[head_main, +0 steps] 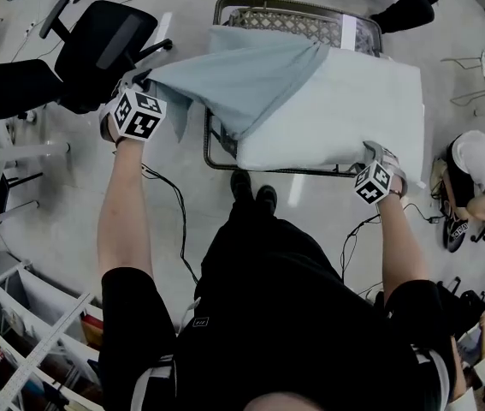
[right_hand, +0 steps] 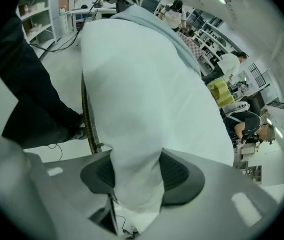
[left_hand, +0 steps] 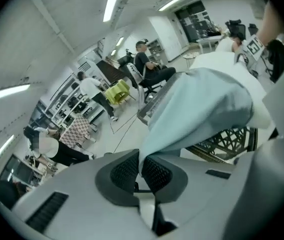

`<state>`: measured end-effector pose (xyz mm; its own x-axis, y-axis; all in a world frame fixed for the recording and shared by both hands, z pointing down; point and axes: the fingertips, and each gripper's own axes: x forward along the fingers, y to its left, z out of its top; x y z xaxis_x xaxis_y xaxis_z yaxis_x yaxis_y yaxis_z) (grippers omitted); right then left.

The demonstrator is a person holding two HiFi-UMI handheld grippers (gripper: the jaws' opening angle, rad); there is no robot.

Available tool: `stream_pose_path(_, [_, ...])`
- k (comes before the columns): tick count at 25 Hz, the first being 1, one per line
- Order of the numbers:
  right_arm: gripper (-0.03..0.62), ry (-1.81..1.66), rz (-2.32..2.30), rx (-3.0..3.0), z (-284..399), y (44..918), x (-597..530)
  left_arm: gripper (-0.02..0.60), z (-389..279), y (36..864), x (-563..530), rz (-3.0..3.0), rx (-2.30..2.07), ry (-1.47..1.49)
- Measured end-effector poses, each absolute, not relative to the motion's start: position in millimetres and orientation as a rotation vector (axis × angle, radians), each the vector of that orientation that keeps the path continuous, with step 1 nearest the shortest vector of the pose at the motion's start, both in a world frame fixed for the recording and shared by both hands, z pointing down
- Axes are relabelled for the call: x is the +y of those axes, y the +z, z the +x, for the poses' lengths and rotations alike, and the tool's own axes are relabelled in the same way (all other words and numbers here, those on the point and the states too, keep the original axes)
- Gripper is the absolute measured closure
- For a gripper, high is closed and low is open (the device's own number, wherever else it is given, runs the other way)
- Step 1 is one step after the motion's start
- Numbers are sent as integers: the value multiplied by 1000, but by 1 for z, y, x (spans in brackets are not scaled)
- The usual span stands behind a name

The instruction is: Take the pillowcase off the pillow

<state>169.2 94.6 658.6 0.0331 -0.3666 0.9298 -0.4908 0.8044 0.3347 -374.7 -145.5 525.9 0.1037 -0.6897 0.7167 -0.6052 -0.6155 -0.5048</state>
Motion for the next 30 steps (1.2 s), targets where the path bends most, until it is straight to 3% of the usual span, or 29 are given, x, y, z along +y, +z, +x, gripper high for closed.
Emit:
stream_pose_path(5, [362,146,693,-1525,173,667,110,574,-359,483,-165,-2240,1333,-1424])
stream_pose_path(10, [361,121,680,-1603,122,660,91,574,-327,421,-186,-2304,1384,-1187])
stream_pose_path(20, [341,85,603,-1680,29,659,43,574,-368,320,-219,-2242,1547,-927])
stream_pose_path(30, [289,195,593,-1783,13,624,40,574,-289,232,-224,-2281,1379,-678])
